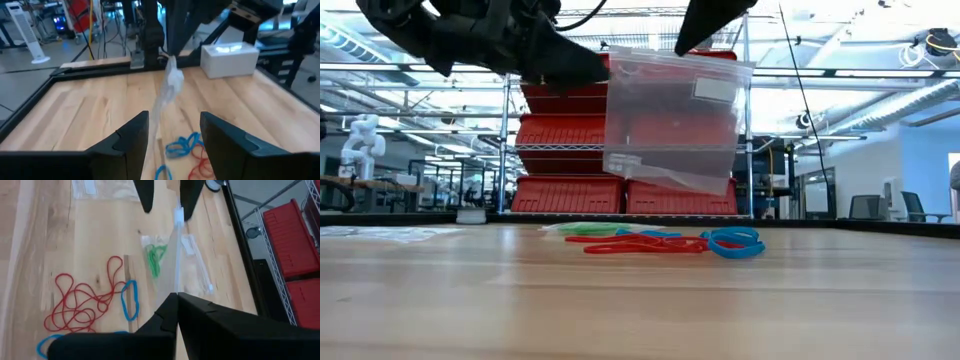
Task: Sort rubber bands
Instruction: Open the bottom right transparent zip bag
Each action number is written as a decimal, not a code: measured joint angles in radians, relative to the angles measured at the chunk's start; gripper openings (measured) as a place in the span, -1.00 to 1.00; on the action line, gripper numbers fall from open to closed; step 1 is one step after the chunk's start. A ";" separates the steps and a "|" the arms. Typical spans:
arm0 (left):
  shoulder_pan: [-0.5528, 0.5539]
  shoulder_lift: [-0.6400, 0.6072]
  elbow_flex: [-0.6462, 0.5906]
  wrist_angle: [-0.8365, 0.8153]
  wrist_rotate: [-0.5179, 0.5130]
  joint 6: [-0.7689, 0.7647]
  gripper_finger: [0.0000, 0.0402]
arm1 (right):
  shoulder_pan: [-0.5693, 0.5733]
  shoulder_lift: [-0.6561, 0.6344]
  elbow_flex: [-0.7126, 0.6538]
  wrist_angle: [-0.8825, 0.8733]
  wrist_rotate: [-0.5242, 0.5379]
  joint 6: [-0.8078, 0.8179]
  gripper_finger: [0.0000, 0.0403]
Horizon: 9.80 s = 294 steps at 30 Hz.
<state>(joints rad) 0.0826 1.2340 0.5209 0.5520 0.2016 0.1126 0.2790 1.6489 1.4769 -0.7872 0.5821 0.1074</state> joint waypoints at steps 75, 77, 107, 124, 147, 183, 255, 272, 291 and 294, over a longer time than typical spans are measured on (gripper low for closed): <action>-0.033 0.081 0.000 0.139 -0.053 0.087 -0.99 | -0.065 0.072 0.002 0.183 -0.102 -0.076 -0.95; -0.032 0.081 0.000 0.141 -0.052 0.087 -0.99 | -0.056 0.063 0.002 0.136 -0.102 -0.054 -0.96; -0.032 0.081 0.001 0.145 -0.052 0.086 -0.99 | 0.055 -0.006 0.001 -0.336 -0.078 0.388 -0.94; -0.031 0.079 0.000 0.142 -0.060 0.078 -0.99 | 0.051 -0.011 0.031 -0.073 0.015 0.109 -0.78; -0.031 0.079 0.000 0.142 -0.061 0.078 -0.99 | -0.045 0.061 0.032 0.023 0.021 0.002 -1.00; -0.031 0.080 0.000 0.141 -0.061 0.078 -0.99 | -0.034 0.060 0.032 0.010 0.013 -0.004 -1.00; -0.031 0.080 0.000 0.137 -0.076 0.076 -0.99 | -0.056 0.084 0.033 -0.004 0.021 0.056 -1.00; -0.031 0.080 0.000 0.134 -0.076 0.073 -0.99 | -0.078 0.131 0.032 0.001 0.015 0.022 -1.00; -0.031 0.080 0.000 0.120 -0.079 0.076 -0.99 | -0.027 0.061 0.032 0.007 0.046 0.036 -1.00; -0.031 0.080 0.000 0.120 -0.079 0.076 -0.99 | -0.039 0.071 0.032 0.009 0.038 0.030 -1.00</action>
<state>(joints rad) 0.0521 1.3144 0.5209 0.6716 0.1226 0.1886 0.2401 1.7201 1.5093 -0.7784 0.6202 0.1375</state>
